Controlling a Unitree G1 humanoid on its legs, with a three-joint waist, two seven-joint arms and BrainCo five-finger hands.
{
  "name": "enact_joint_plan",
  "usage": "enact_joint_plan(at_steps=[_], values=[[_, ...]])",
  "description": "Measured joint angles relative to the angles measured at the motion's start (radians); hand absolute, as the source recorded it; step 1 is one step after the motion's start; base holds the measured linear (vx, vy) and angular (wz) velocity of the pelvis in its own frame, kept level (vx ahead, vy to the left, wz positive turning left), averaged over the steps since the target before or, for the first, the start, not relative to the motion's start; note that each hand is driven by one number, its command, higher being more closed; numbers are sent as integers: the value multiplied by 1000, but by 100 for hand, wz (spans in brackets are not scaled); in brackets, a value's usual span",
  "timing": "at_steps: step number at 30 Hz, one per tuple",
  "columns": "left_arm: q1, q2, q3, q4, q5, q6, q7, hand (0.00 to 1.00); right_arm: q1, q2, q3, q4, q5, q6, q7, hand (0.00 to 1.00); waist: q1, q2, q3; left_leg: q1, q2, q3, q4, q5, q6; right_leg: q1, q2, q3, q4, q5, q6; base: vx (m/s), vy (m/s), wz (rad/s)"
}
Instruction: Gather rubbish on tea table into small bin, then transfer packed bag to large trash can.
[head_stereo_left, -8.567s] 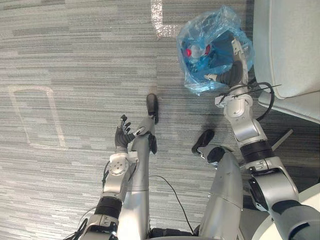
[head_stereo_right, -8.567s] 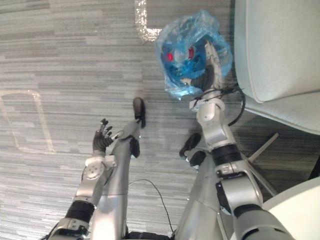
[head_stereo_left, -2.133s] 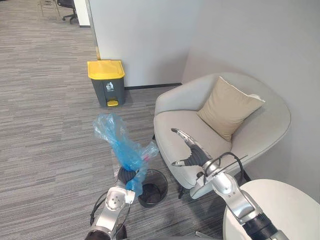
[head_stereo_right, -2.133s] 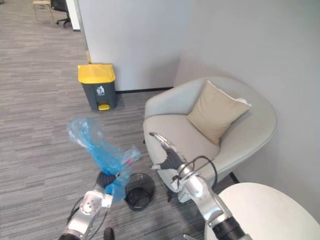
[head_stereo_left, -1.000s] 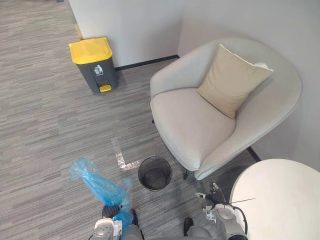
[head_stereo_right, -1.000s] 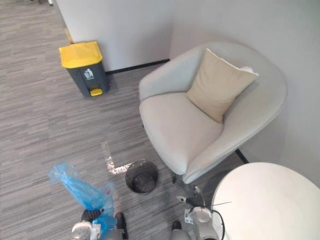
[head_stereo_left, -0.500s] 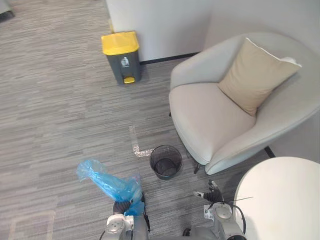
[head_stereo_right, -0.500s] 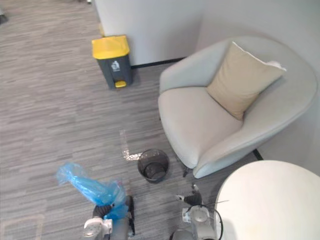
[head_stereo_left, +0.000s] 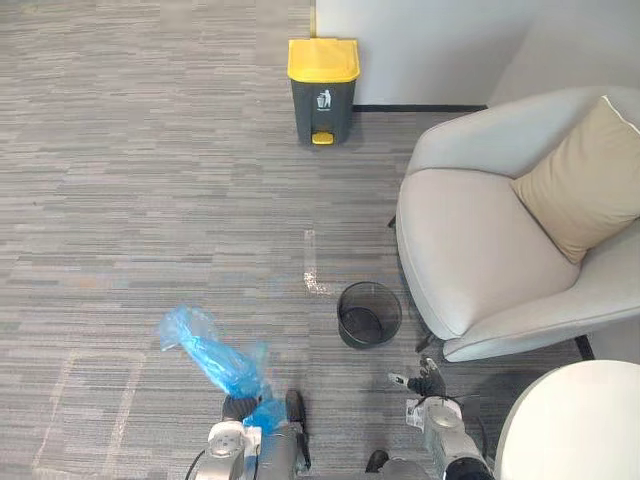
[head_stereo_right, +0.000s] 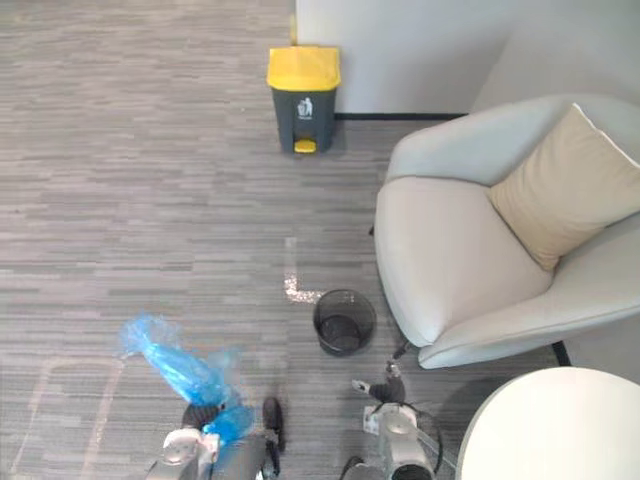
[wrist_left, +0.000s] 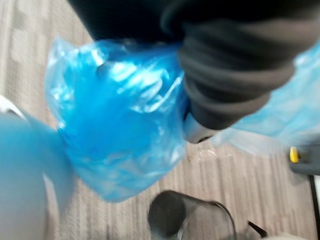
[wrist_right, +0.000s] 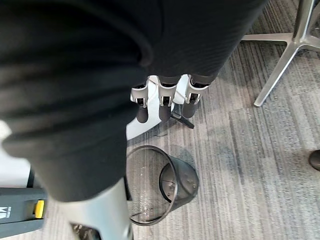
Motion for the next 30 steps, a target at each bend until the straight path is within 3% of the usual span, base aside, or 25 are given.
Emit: enact_joint_plan(at_steps=[1, 3, 5, 6, 7, 11, 14, 17, 19, 20, 21, 22, 24, 26, 28, 30], values=[[7, 2, 4, -3, 0, 1, -1, 100, 0, -1, 1, 8, -1, 0, 0, 0, -3, -15, 8, -35, -6, 5, 110, -49, 24, 0, -26, -6, 38, -16, 5, 78, 190, 29], [15, 25, -3, -1, 5, 1, 0, 100, 12, -11, 1, 30, -3, 3, 0, 0, -10, -7, 4, -64, -4, 18, 250, -180, 22, 13, -47, -18, 149, -46, -2, 149, 200, 41], [15, 34, -6, -1, 8, 3, 1, 100, 25, -2, 3, 30, -6, 7, 2, 0, -38, -11, 12, -48, -30, -34, 264, -210, 48, -109, -79, 96, 430, 19, -118, 208, 210, 73], [6, 39, -5, -2, 8, 4, 1, 100, 35, 9, 5, 30, -6, 8, 3, 0, -41, -6, 17, -33, -35, -55, 251, -219, 47, -174, -60, 173, 530, 28, -118, 225, 210, 67], [8, 40, -5, -2, 8, 5, 1, 100, 39, 17, 11, 31, -6, 8, 5, 0, -41, -8, 18, -11, -42, -73, 223, -219, 47, -211, -30, 210, 552, 0, -82, 211, 138, 53], [4, 24, -6, -2, 8, 5, 1, 100, 53, 13, 14, 26, -7, 6, 5, 0, -39, -8, 21, 102, -85, -114, 100, -218, 46, -322, 79, 207, 442, -32, -53, 263, 104, 38], [-26, 19, -15, -1, 7, 5, 0, 100, 70, -5, 9, 29, -7, 8, 7, 0, -48, -7, 35, 191, -126, -169, 23, -224, 48, -369, 140, 174, 223, 50, -52, 390, 77, 54], [-33, 21, -14, 1, 9, 4, 0, 100, 95, -8, -12, 24, -6, 12, 10, 0, -66, -5, 37, 276, -157, -237, -15, -248, 46, -386, 175, 156, 109, 155, -101, 502, 25, 68], [-38, 18, -13, 0, 10, 4, 0, 100, 106, 2, -22, 4, -7, 16, 11, 0, -85, -9, 33, 285, -160, -252, 82, -287, -12, -333, 195, 93, 45, 226, -171, 595, 22, 83], [-44, -1, -3, -1, 10, 8, -2, 100, 120, -2, -22, -23, -7, 16, 13, 0, -93, 15, 38, 248, -137, -221, 220, -316, -48, -293, 208, 65, 19, 225, -207, 737, 88, 67], [-34, -20, 8, -20, 10, 8, -3, 100, 124, 0, -17, -60, -7, 19, 16, 0, -87, 29, 32, 167, -100, -152, 440, -303, -79, -227, 215, 79, -19, 209, -213, 746, 104, 17], [-22, -29, 16, -43, 10, 7, -4, 100, 118, 1, 13, -101, -5, 17, 20, 0, -67, 34, 31, 78, -26, -60, 672, -295, -88, -166, 234, 104, -43, 184, -213, 638, 99, -28], [-23, -39, 19, -54, 10, 8, -5, 100, 99, 17, 21, -135, 1, 6, 20, 0, -36, 26, 31, 17, 68, 1, 799, -334, -41, -89, 239, 147, -50, 148, -211, 527, 55, -48], [-29, -54, 17, -65, 10, 7, -6, 100, 76, 29, 20, -142, 3, 3, 19, 0, -23, 14, 31, -63, 132, -8, 744, -350, -48, -14, 207, 183, -71, 139, -201, 504, 116, -35], [-35, -61, 18, -73, 10, 6, -7, 100, 65, 36, 7, -149, 3, 3, 17, 0, -18, 5, 33, -122, 138, -43, 595, -342, -69, 20, 154, 216, -58, 112, -160, 548, 248, -44], [-30, -86, 18, -74, 10, 3, -6, 100, 69, 30, -9, -147, 3, 5, 6, 0, -3, 37, 20, -114, 143, -155, 270, -184, -124, 49, 132, 278, -32, 53, -77, 451, 325, -85]])
